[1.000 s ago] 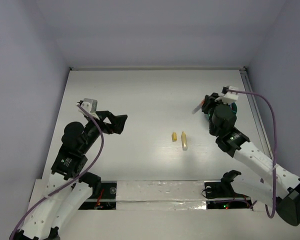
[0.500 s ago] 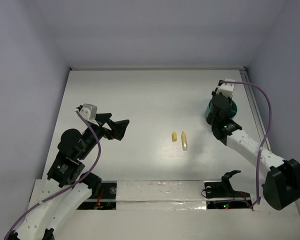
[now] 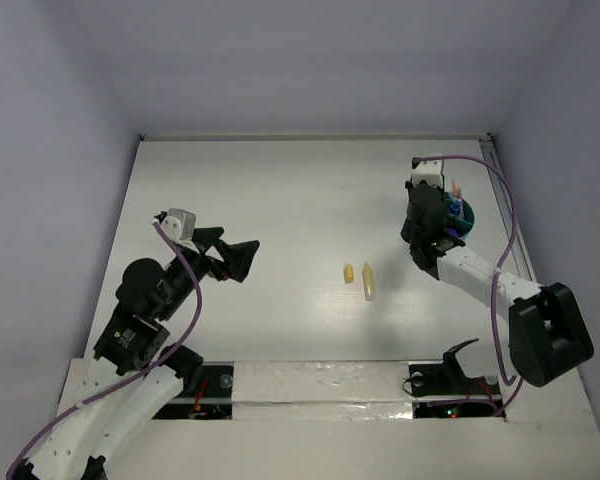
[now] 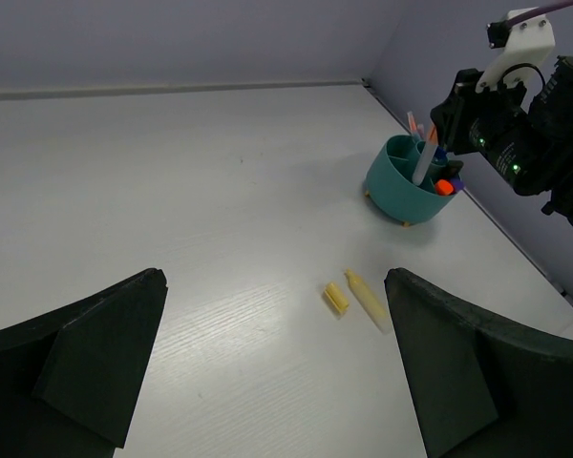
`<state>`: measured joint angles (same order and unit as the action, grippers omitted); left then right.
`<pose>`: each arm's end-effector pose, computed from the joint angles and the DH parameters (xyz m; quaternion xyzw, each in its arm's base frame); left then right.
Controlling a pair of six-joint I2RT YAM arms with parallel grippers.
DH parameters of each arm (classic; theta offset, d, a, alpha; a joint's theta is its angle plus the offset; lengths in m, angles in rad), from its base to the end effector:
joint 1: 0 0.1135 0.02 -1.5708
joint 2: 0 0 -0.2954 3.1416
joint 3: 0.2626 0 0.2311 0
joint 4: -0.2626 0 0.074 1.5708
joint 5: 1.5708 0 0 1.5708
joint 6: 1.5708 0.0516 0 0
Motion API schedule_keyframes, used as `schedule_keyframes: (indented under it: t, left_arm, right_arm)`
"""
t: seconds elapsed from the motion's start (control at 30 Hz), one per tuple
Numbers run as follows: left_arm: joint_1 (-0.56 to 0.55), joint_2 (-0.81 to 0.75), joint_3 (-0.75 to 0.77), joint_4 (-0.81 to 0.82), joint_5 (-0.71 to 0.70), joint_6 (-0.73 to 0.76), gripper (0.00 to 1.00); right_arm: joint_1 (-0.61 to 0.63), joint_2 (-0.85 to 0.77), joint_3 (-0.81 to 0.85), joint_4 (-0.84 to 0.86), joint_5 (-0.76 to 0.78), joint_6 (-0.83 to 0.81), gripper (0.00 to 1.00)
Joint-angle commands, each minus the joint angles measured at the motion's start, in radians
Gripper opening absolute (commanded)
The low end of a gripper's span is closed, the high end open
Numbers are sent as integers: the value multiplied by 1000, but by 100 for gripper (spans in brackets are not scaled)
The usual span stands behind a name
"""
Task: Sort the stationery into containers
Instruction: Place the pen in the storage box.
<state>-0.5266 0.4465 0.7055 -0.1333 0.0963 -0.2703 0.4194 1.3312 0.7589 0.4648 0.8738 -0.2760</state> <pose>0.0652 -0.0436 0.3719 0.1202 0.6505 -0.3200 0.6782 0.2687 0.0765 0.3185 0.0361 0.7302 -0.2707 0.6263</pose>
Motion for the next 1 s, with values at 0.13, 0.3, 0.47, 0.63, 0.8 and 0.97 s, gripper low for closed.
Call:
schedule_keyframes:
  t: [0.13,0.3,0.47,0.63,0.8,0.97]
  left_arm:
    - [-4,3,25,27,-6,13,99]
    - [-4,6,26,26,-6,13,99]
    - [-4,6,26,26,-7,14,99]
    - [-4,11,25,26,-4,13,99]
    - [-4,11,26,24,-10,14,99]
    - [-4,15,25,24,-10,13,99]
  right_arm:
    - [-4,22,28,78,-125,-48,0]
    - [-4,63,49,-12,-153,-32,0]
    - [-4,68,28,-86,-161,14,0]
    - [-4,59,19,-117,-133,37,2]
    - [-4,71,31,-178,-96,78,18]
    - [-4,72,46,-221,-69,132,34]
